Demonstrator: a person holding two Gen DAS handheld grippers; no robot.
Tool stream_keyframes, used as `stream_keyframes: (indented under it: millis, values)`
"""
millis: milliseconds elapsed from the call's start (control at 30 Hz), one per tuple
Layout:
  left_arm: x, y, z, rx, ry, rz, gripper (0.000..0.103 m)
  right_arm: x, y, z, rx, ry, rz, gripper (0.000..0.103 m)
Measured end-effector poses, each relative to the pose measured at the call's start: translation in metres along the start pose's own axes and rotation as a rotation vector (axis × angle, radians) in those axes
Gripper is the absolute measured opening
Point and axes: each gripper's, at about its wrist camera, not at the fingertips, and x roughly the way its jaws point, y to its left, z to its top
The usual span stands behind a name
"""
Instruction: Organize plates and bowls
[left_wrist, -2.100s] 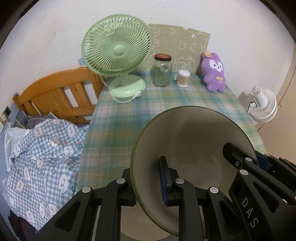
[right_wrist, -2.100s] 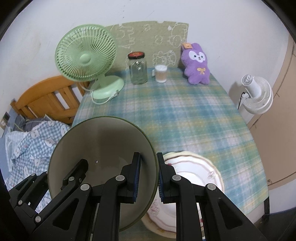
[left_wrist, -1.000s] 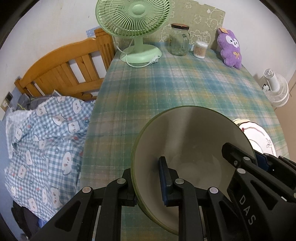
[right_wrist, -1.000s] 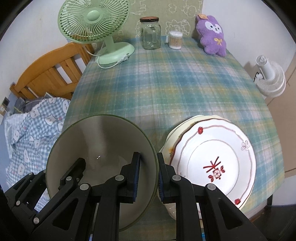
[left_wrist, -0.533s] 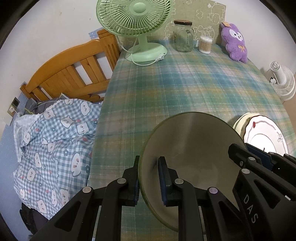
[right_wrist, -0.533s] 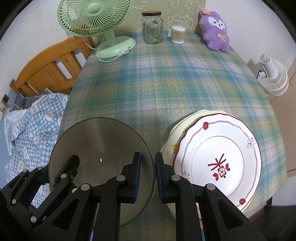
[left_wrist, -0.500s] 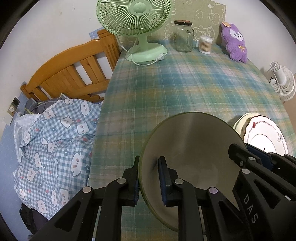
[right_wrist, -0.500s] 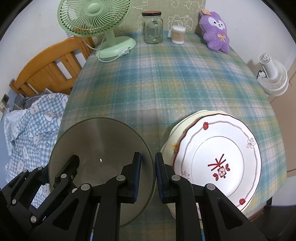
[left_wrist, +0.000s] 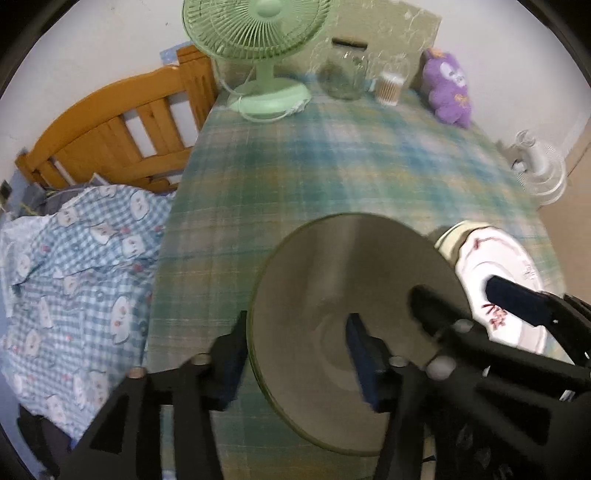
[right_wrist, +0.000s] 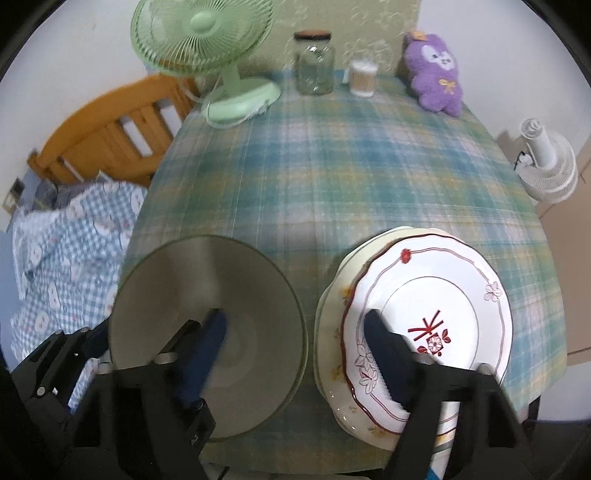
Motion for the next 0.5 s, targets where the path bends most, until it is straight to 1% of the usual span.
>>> stream_keyframes:
  millis: [67, 167, 333, 400, 500]
  values:
    - [-0.005, -0.001, 0.001, 0.015, -0.023, 0.011, 0.067, -0.002, -0.002, -0.001, 0.004, -0.010, -0.003, 0.081]
    - [-0.007, -0.001, 0.002, 0.026, -0.029, 0.007, 0.073, -0.002, -0.005, -0.002, 0.024, -0.012, -0.005, 0.081]
    - [-0.001, 0.004, 0.002, -0.004, 0.011, -0.018, 0.081, -0.002, -0.008, -0.003, 0.032, -0.012, -0.005, 0.081]
    - [0.001, 0.005, 0.003, -0.017, 0.017, -0.007, 0.087, -0.001, -0.010, -0.002, 0.035, -0.012, -0.006, 0.081]
    - [0.001, 0.005, 0.004, -0.019, 0.006, -0.018, 0.087, 0.002, -0.013, 0.000, 0.051, -0.018, 0.023, 0.081]
